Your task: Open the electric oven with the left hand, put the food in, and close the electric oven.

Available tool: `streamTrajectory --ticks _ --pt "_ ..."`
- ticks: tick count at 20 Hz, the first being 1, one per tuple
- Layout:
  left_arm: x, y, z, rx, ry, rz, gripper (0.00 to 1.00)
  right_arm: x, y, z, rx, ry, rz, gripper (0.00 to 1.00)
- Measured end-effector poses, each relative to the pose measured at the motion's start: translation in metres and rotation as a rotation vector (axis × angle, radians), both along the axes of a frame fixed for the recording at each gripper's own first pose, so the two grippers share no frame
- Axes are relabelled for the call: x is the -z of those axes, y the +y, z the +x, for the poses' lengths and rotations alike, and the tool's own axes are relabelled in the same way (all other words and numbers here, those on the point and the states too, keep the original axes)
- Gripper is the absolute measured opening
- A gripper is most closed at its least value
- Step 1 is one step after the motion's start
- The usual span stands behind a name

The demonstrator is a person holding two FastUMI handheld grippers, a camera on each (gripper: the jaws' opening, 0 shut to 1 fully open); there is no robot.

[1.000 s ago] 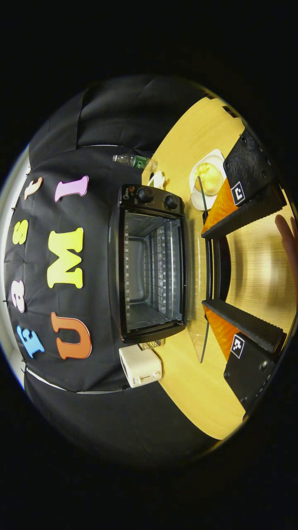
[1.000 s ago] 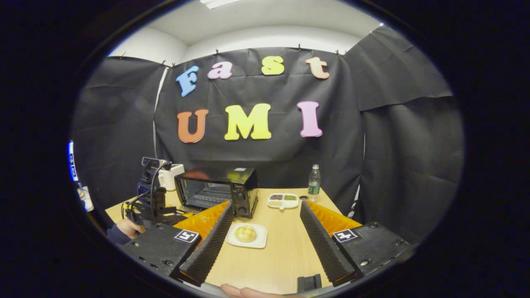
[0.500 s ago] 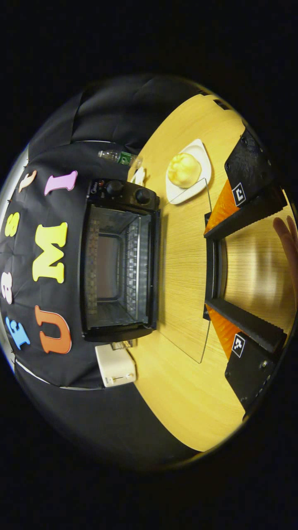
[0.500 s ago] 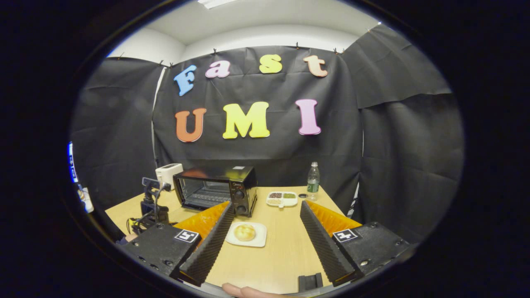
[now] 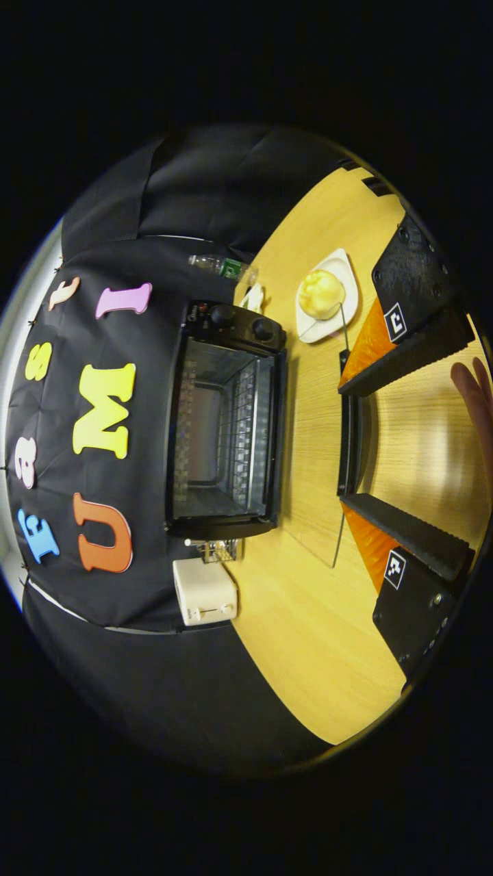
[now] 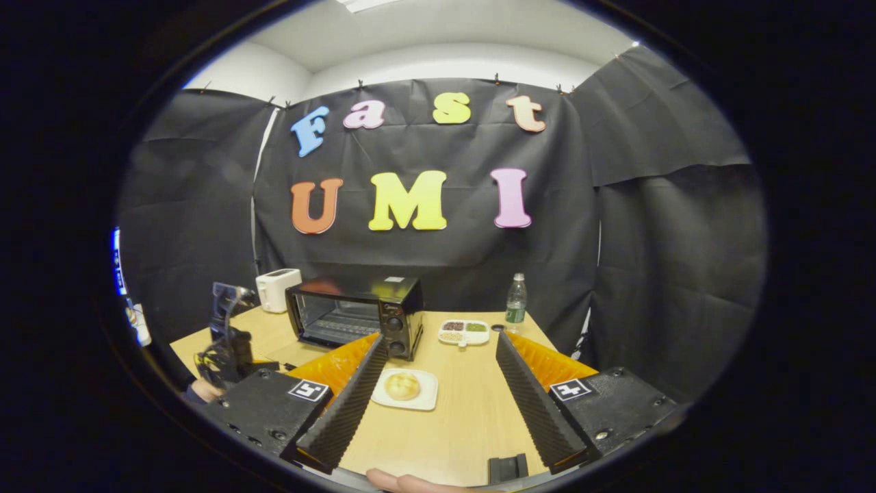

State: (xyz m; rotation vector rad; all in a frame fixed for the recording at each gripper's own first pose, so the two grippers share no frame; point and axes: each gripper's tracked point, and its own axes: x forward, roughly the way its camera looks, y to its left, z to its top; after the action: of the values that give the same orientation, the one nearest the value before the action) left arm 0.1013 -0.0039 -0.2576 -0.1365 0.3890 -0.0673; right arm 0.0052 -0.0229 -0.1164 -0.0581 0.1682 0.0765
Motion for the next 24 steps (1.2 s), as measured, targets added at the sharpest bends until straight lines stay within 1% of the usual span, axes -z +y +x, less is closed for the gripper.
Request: streamTrajectory --ticks 5,7,10,12,14,15,16,17,18,19,20,23,24 --pt "-0.084 0.027 -0.032 -0.042 -0.136 0.008 0.94 -0.006 0.005 -0.005 0.000 -0.021 -0.008 1.00" --pt "-0.118 0.031 -0.047 -0.038 -0.192 0.024 0.94 -0.006 0.011 -0.004 -0.007 -0.029 -0.005 1.00" --pt "-0.161 0.036 -0.071 -0.037 -0.267 0.051 0.94 0.002 0.019 0.005 -0.020 -0.018 0.014 1.00" --pt "-0.184 0.039 -0.088 -0.048 -0.300 0.064 0.94 0.007 0.018 0.018 0.001 -0.029 0.043 1.00" --pt "-0.209 0.038 -0.103 -0.056 -0.344 0.072 0.94 0.022 0.021 0.036 0.014 -0.010 0.072 1.00" --pt "-0.219 0.035 -0.110 -0.057 -0.365 0.071 0.97 0.032 0.024 0.045 0.014 0.009 0.081 1.00" --pt "-0.230 0.036 -0.115 -0.060 -0.389 0.070 0.94 0.042 0.027 0.054 0.015 0.022 0.087 1.00" --pt "-0.239 0.034 -0.120 -0.058 -0.409 0.069 0.94 0.052 0.028 0.065 0.018 0.032 0.087 1.00" --pt "-0.245 0.032 -0.126 -0.057 -0.421 0.066 0.85 0.064 0.030 0.076 0.018 0.040 0.077 1.00" --pt "-0.248 0.031 -0.130 -0.057 -0.421 0.061 0.94 0.077 0.035 0.089 0.012 0.054 0.066 1.00" --pt "-0.252 0.031 -0.135 -0.063 -0.430 0.059 0.94 0.094 0.039 0.102 0.003 0.084 0.053 1.00" --pt "-0.255 0.045 -0.146 -0.115 -0.438 0.103 0.94 0.141 0.050 0.135 -0.023 0.171 0.031 1.00" --pt "-0.254 0.042 -0.150 -0.117 -0.438 0.101 0.94 0.155 0.054 0.143 -0.030 0.199 0.030 1.00"
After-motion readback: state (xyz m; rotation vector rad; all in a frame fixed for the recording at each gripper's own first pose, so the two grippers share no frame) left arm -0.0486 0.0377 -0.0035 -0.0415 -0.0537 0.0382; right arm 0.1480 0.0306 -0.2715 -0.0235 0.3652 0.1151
